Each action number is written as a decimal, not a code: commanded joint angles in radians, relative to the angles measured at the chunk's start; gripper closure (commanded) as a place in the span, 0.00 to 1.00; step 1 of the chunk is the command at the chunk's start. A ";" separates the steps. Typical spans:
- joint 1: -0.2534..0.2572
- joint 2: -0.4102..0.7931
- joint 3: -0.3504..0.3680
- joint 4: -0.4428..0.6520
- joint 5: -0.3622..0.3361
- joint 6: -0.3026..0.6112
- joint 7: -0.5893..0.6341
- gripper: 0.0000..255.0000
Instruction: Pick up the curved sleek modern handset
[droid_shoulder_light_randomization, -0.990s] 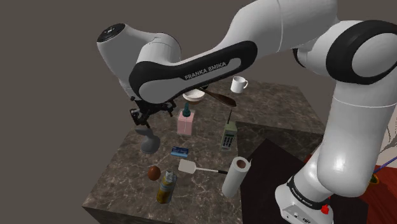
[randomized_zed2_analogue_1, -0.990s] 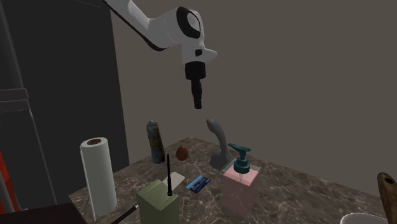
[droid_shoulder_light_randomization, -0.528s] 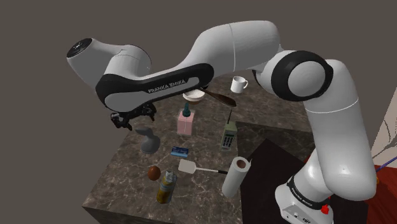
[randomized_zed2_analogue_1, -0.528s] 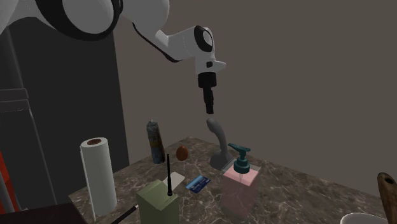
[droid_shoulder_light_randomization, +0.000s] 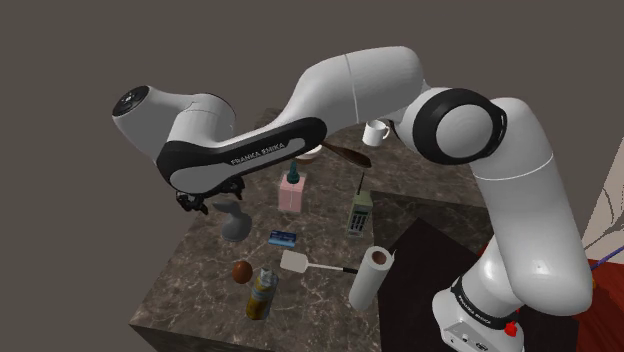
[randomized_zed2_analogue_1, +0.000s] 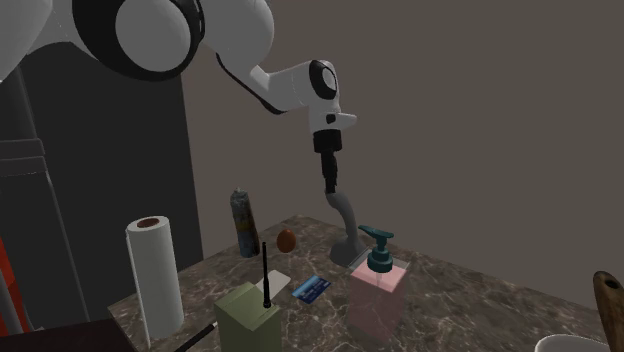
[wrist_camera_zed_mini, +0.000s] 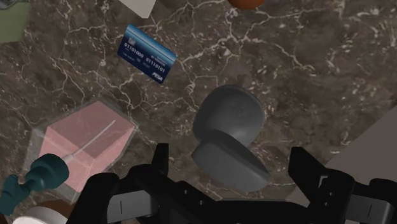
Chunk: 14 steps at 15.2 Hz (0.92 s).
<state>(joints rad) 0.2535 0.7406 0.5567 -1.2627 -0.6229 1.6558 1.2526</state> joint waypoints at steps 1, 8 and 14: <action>0.000 0.002 -0.001 -0.004 -0.001 0.006 0.003 0.00; 0.002 0.004 -0.001 -0.003 -0.002 0.005 0.004 1.00; 0.003 -0.009 0.003 0.018 0.005 -0.023 -0.008 1.00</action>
<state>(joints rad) 0.2570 0.7357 0.5589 -1.2512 -0.6198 1.6410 1.2491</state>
